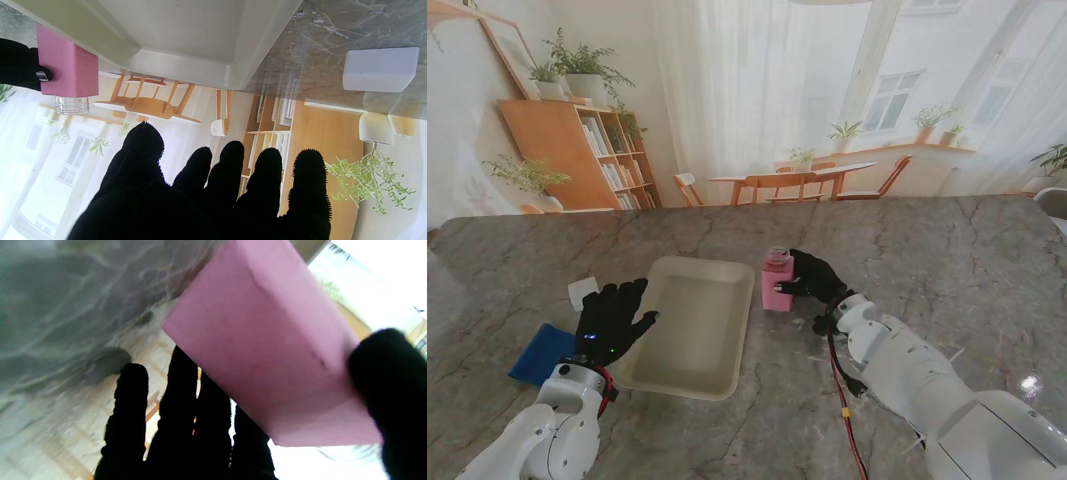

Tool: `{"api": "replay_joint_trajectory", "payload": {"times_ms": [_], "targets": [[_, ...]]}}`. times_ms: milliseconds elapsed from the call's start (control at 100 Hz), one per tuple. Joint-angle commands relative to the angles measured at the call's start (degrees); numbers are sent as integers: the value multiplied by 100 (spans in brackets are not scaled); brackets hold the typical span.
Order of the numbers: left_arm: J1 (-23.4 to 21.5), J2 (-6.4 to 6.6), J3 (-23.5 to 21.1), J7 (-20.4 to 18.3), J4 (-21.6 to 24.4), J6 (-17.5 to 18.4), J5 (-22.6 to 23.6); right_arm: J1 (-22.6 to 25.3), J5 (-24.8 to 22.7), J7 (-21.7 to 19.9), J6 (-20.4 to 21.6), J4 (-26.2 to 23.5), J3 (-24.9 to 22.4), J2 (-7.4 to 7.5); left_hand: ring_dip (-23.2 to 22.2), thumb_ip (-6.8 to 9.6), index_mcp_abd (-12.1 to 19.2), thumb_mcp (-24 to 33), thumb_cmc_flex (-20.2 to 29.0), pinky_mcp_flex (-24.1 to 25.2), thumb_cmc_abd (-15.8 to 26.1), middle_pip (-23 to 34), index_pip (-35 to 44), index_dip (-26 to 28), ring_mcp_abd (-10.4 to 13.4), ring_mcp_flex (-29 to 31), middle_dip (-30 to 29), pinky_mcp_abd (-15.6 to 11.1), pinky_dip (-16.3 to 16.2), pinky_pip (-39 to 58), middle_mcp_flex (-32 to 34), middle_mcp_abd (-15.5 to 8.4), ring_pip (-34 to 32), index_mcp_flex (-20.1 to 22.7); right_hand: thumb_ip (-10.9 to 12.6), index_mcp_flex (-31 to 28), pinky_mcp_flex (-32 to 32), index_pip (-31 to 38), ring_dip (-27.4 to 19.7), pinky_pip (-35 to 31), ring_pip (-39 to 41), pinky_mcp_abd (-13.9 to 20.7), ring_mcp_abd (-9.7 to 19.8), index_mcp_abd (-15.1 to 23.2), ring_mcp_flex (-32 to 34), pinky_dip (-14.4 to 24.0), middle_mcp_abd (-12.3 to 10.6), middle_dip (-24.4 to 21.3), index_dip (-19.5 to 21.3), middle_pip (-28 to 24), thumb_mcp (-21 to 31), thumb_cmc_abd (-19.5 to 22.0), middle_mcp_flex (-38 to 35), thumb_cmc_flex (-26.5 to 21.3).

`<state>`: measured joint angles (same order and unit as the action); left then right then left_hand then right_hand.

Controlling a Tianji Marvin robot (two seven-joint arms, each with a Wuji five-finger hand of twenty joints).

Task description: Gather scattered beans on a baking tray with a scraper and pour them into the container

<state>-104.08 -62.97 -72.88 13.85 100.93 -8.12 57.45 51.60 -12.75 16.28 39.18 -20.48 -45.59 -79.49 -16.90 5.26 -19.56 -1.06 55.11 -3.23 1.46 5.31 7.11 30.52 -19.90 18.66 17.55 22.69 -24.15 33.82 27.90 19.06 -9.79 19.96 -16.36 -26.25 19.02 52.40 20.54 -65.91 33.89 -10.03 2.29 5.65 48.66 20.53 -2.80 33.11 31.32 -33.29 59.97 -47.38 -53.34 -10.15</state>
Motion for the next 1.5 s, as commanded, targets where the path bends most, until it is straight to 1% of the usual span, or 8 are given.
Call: {"api": "replay_joint_trajectory", "payload": {"times_ms": [0,270,610,840,1000,1180,1370,1490], "targets": [[-42,-7,2,17,3,-8,-3,116,-22,-11,-89,-123,-41,-9,-51,-757,-44,-129,123,-2,329,12,17,67,112,51,52,-230,36,81,51,-56,-43,96,-116,-422,118,1226,100,-157,145,-233,342,1460,233,108,-1205,484,-167,-808,955,153,-702,-919],[-153,-21,-72,176,77,-2,60,713,-308,720,-821,-1594,-444,295,-57,-756,-54,-130,128,-4,338,17,19,69,109,70,55,-255,51,88,56,-61,-52,95,-295,-789,475,1941,187,-349,409,-178,513,2169,734,156,-1349,555,-797,-830,1013,-167,-1362,-1455],[-494,-59,-337,593,301,2,232,1587,-1046,1453,-1241,-3373,-1047,574,-66,-756,-60,-136,117,-15,330,19,27,76,139,92,59,-271,61,103,54,-81,-61,106,-270,-924,596,2052,230,-411,507,-195,528,2282,825,167,-1332,556,-904,-895,1062,-257,-1455,-1562],[-848,-56,-910,694,542,171,461,2144,-1763,1806,-1266,-4348,-1262,740,-69,-741,-53,-126,140,-1,183,19,29,82,165,61,72,-267,67,96,12,-129,-43,99,-269,-918,603,2070,242,-415,531,-205,543,2312,862,163,-1344,542,-937,-903,1066,-254,-1463,-1558],[-1061,-12,-1534,318,719,379,686,2480,-2138,1985,-1356,-4852,-1315,817,-79,-728,-49,-120,150,23,76,3,29,89,160,25,80,-171,27,128,-64,-153,-33,77,-271,-922,620,2073,241,-414,523,-202,562,2327,885,158,-1367,534,-940,-897,1068,-251,-1468,-1547],[-1021,81,-2142,-517,676,661,904,2620,-2369,2102,-1421,-5040,-1237,854,-85,-713,-85,-123,105,123,-43,-49,-2,87,154,-88,73,-151,1,97,-257,-131,-2,-13,-274,-903,631,2064,240,-405,503,-225,576,2329,902,150,-1371,537,-942,-894,1066,-246,-1469,-1541],[-511,239,-2343,-1418,162,1073,1114,2683,-2342,2092,-1518,-5144,-1198,848,-62,-679,-395,-131,-111,279,-249,-155,-166,29,131,-394,31,-185,17,-28,-675,-131,80,-408,-276,-909,649,2065,244,-401,494,-224,573,2324,908,143,-1371,540,-943,-891,1068,-238,-1472,-1536],[-19,327,-2230,-1717,-323,1365,1103,2689,-2354,2088,-1537,-5154,-1179,852,-32,-643,-640,-110,-453,391,-346,-193,-294,-38,142,-608,-6,-204,48,-160,-998,-79,115,-808,-277,-912,650,2066,247,-400,491,-224,564,2323,913,140,-1371,541,-939,-888,1068,-241,-1475,-1539]]}}
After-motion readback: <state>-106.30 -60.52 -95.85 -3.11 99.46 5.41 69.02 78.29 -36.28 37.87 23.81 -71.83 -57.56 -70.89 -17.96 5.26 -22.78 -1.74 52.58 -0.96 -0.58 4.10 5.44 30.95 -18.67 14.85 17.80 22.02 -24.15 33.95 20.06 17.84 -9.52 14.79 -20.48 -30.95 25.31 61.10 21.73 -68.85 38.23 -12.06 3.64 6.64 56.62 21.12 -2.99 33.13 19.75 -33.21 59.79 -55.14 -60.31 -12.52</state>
